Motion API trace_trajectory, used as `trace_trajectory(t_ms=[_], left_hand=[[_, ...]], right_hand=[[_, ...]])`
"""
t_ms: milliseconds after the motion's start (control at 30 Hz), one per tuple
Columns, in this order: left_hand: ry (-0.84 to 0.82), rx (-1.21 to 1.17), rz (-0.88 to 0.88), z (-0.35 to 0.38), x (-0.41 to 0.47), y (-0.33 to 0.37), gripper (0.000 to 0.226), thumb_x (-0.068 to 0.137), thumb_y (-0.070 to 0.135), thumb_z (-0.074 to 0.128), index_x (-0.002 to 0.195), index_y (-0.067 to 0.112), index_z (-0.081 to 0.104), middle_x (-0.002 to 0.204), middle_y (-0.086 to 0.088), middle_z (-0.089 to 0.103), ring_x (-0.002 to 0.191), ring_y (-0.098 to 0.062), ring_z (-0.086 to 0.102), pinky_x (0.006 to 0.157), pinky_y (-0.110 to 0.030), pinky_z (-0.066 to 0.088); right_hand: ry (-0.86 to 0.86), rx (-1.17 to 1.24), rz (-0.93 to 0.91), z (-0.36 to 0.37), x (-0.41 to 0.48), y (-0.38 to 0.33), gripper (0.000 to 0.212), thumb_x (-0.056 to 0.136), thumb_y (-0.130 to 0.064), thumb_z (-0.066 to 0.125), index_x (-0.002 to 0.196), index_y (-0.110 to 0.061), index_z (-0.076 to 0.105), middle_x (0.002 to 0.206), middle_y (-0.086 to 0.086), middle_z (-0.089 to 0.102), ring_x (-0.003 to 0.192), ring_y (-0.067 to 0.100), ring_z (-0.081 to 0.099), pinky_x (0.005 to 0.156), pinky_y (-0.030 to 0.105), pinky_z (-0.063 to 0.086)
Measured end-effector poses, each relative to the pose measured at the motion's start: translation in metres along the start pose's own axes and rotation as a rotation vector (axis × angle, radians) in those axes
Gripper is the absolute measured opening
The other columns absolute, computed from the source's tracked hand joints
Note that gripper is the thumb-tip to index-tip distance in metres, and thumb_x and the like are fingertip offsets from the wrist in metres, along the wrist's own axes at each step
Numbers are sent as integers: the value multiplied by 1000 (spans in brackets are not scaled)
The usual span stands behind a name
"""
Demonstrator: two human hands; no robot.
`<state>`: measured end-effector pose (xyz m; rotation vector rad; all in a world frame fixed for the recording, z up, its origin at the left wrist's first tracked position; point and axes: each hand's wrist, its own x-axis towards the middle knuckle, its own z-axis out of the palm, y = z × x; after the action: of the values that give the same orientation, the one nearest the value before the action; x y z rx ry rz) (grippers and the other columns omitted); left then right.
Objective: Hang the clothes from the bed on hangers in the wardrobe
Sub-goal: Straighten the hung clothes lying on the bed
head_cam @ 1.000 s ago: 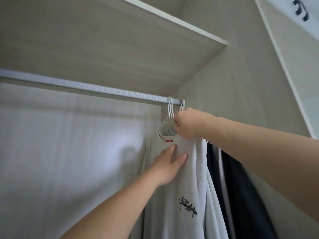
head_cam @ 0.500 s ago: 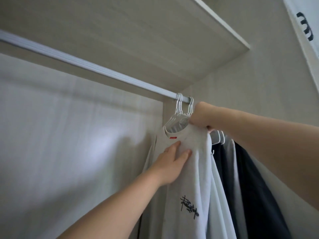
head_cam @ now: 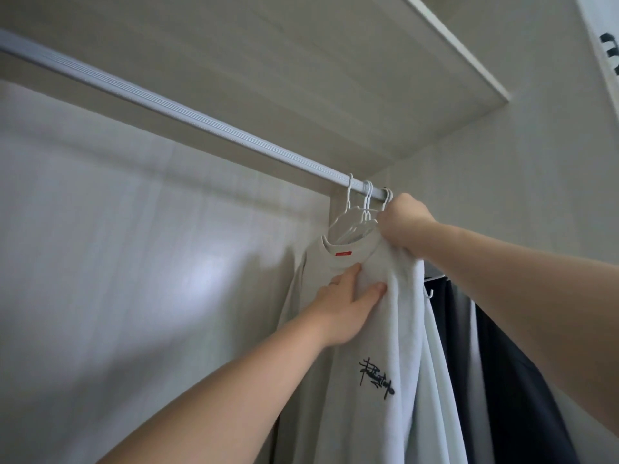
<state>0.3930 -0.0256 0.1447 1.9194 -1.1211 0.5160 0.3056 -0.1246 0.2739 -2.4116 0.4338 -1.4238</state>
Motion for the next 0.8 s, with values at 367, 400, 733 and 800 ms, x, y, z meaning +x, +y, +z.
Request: trace_trajectory(t_ms=[367,400,733,800], left_hand=[[397,52,102,-13,8,26,66,99,58,38,156,29,22,162,5,27,148,-22,21,119,-41,23],[439,52,108,-12,8,30,65,99,56,39,155,27,25,161,3,29,148,-23,22,119,-40,23],[671,166,250,28,6,117,67,91,52,35,149,18,37,161,-11,29,147,-38,21,120,-47,17],[660,141,276,48,3,146,66,91,52,36,147,17,40,160,-10,30,147,-36,22,119,-49,17]], right_hand=[[285,-145,-230,-51,-8,27,25,95,-28,42,87,-12,59,89,15,57,79,35,51,67,33,36],[320,-190,-250,-62,-15,37,26,95,-31,41,91,-14,60,92,15,60,83,36,53,68,34,37],[519,-523,-194,-223,-84,127,25,99,-41,39,101,-27,60,102,11,64,90,34,56,70,36,41],[563,-590,-152,-260,-99,144,24,99,-40,40,102,-28,60,102,11,64,89,34,55,69,35,36]])
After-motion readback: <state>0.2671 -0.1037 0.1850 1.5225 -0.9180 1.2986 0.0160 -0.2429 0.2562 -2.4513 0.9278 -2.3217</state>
